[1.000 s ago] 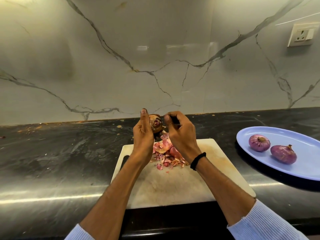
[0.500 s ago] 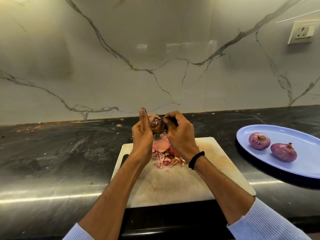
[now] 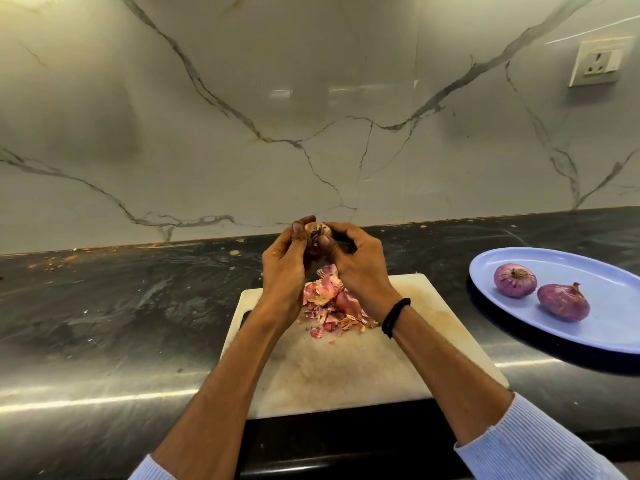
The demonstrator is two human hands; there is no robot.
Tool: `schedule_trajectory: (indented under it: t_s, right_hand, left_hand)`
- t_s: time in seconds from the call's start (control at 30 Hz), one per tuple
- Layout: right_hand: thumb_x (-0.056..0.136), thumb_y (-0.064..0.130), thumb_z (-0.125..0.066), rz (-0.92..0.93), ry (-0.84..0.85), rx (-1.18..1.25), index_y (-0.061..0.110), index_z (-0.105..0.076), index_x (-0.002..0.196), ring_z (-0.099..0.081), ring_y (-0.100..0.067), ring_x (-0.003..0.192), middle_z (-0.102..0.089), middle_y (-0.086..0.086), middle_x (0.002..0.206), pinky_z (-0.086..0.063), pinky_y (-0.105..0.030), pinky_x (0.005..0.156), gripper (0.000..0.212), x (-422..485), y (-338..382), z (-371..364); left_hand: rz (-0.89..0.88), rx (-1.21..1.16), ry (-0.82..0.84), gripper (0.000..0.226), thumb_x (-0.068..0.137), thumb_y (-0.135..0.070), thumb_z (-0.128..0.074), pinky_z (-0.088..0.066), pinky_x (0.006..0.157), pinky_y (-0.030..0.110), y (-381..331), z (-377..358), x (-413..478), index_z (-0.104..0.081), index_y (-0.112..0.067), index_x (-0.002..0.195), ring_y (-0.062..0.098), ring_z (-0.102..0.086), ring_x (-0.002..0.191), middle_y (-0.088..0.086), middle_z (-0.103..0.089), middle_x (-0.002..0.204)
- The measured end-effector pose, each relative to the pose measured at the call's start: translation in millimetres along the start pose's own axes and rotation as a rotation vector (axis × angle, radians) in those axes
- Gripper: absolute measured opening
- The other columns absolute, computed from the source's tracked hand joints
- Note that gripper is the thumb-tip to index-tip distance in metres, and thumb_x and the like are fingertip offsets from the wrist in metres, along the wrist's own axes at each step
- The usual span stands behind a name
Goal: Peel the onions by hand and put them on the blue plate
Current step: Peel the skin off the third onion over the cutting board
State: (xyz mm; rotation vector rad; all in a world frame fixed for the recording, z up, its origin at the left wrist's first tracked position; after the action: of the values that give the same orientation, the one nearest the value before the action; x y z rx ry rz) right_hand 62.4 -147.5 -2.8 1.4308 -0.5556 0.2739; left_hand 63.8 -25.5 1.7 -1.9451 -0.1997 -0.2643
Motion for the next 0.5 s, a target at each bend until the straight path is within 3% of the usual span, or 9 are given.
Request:
schedule_trajectory:
  t_s: [0.13,0.2,0.3,0.4,0.5]
  right_hand:
    - [0.093,0.016,-0.069,0.033,-0.042,-0.04,0.013,-0.067,0.11,-0.066,-0.016,0.102,-0.069,-0.003,0.108,-0.058,-0.035,0.088,0.018,-0.1,-4.1,-0.1]
    - [0.097,0.013,-0.062,0.031,-0.085,-0.073,0.012,-0.065,0.101,-0.065,-0.017,0.092,-0.066,-0.006,0.1,-0.058,-0.031,0.075,0.005,-1.4,-5.6,0.8]
    - [0.1,0.011,-0.055,0.036,-0.167,-0.129,0.015,-0.062,0.09,-0.062,-0.02,0.074,-0.064,-0.004,0.087,-0.053,-0.027,0.059,0.013,-1.6,-5.8,3.7]
    - [0.099,0.009,-0.057,0.092,-0.152,-0.227,0.016,-0.065,0.091,-0.064,-0.014,0.081,-0.064,0.006,0.085,-0.056,-0.021,0.065,0.013,-3.6,-4.0,1.5]
    - [0.097,0.006,-0.059,0.09,-0.169,-0.246,0.013,-0.068,0.096,-0.063,-0.01,0.088,-0.066,0.004,0.09,-0.052,-0.012,0.071,0.012,-2.6,-4.2,-1.3]
  left_hand:
    - [-0.024,0.03,0.016,0.028,0.098,-0.027,-0.051,-0.058,0.093,0.042,-1.2,1.3,-1.5,-0.07,-0.017,0.115,0.021,-0.07,0.108,0.004,-0.074,0.111]
    - [-0.043,0.048,0.008,0.032,0.093,-0.033,-0.053,-0.058,0.091,0.042,-0.5,0.1,-2.7,-0.072,-0.015,0.112,0.024,-0.07,0.108,0.003,-0.074,0.109]
    - [-0.074,0.09,-0.051,0.029,0.098,-0.034,-0.051,-0.059,0.09,0.044,4.4,-1.6,-4.5,-0.075,-0.018,0.104,0.022,-0.07,0.105,-0.001,-0.074,0.103]
    - [-0.06,0.108,-0.143,0.027,0.103,-0.031,-0.048,-0.06,0.085,0.039,8.1,-2.0,-5.1,-0.072,-0.02,0.102,0.021,-0.071,0.102,0.001,-0.073,0.103]
    - [0.02,0.05,-0.19,0.03,0.104,-0.033,-0.045,-0.061,0.074,0.031,7.9,-1.2,-4.0,-0.069,-0.015,0.106,0.024,-0.072,0.1,0.009,-0.071,0.107]
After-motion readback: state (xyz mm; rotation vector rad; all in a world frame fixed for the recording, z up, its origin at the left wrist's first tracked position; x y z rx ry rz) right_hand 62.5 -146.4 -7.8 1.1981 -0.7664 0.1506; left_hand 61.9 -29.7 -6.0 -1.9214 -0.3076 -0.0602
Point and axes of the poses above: each hand's wrist, its own x-axis towards the middle knuckle, its own z-axis out of the back of the hand, y = z × x, the point moved 2 cm from there along x, towards the middle knuckle
